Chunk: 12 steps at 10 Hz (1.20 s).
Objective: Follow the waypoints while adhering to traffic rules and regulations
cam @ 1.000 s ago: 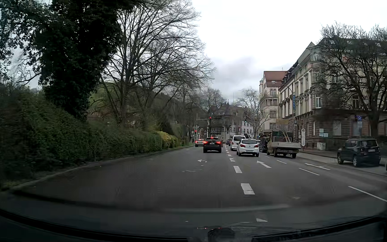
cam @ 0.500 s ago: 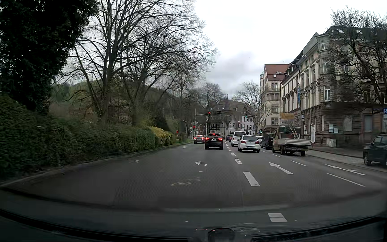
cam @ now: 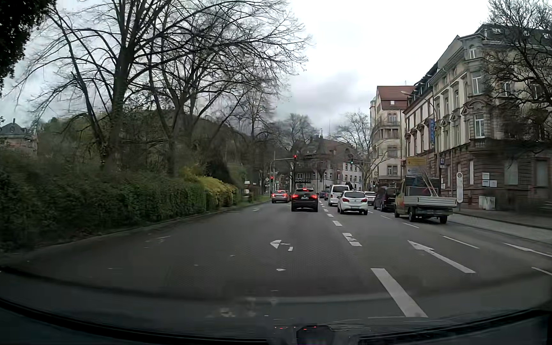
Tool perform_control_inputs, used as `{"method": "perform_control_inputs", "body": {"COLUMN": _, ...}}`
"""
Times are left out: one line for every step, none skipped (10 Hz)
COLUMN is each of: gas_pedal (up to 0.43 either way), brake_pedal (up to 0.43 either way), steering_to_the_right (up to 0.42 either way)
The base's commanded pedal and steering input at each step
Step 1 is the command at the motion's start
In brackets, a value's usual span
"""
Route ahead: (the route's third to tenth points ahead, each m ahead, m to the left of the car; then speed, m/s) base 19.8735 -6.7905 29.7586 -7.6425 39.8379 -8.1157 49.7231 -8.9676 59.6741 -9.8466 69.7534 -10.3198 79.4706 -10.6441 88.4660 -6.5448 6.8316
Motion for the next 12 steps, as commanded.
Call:
{"method": "perform_control_inputs", "body": {"gas_pedal": 0.0, "brake_pedal": 0.0, "steering_to_the_right": 0.017}}
{"method": "perform_control_inputs", "body": {"gas_pedal": 0.0, "brake_pedal": 0.0, "steering_to_the_right": 0.018}}
{"method": "perform_control_inputs", "body": {"gas_pedal": 0.0, "brake_pedal": 0.0, "steering_to_the_right": 0.02}}
{"method": "perform_control_inputs", "body": {"gas_pedal": 0.0, "brake_pedal": 0.0, "steering_to_the_right": 0.021}}
{"method": "perform_control_inputs", "body": {"gas_pedal": 0.0, "brake_pedal": 0.0, "steering_to_the_right": 0.021}}
{"method": "perform_control_inputs", "body": {"gas_pedal": 0.0, "brake_pedal": 0.0, "steering_to_the_right": 0.021}}
{"method": "perform_control_inputs", "body": {"gas_pedal": 0.0, "brake_pedal": 0.0, "steering_to_the_right": 0.022}}
{"method": "perform_control_inputs", "body": {"gas_pedal": 0.0, "brake_pedal": 0.0, "steering_to_the_right": 0.021}}
{"method": "perform_control_inputs", "body": {"gas_pedal": 0.0, "brake_pedal": 0.0, "steering_to_the_right": 0.022}}
{"method": "perform_control_inputs", "body": {"gas_pedal": 0.0, "brake_pedal": 0.0, "steering_to_the_right": 0.021}}
{"method": "perform_control_inputs", "body": {"gas_pedal": 0.0, "brake_pedal": 0.0, "steering_to_the_right": 0.021}}
{"method": "perform_control_inputs", "body": {"gas_pedal": 0.0, "brake_pedal": 0.0, "steering_to_the_right": 0.021}}
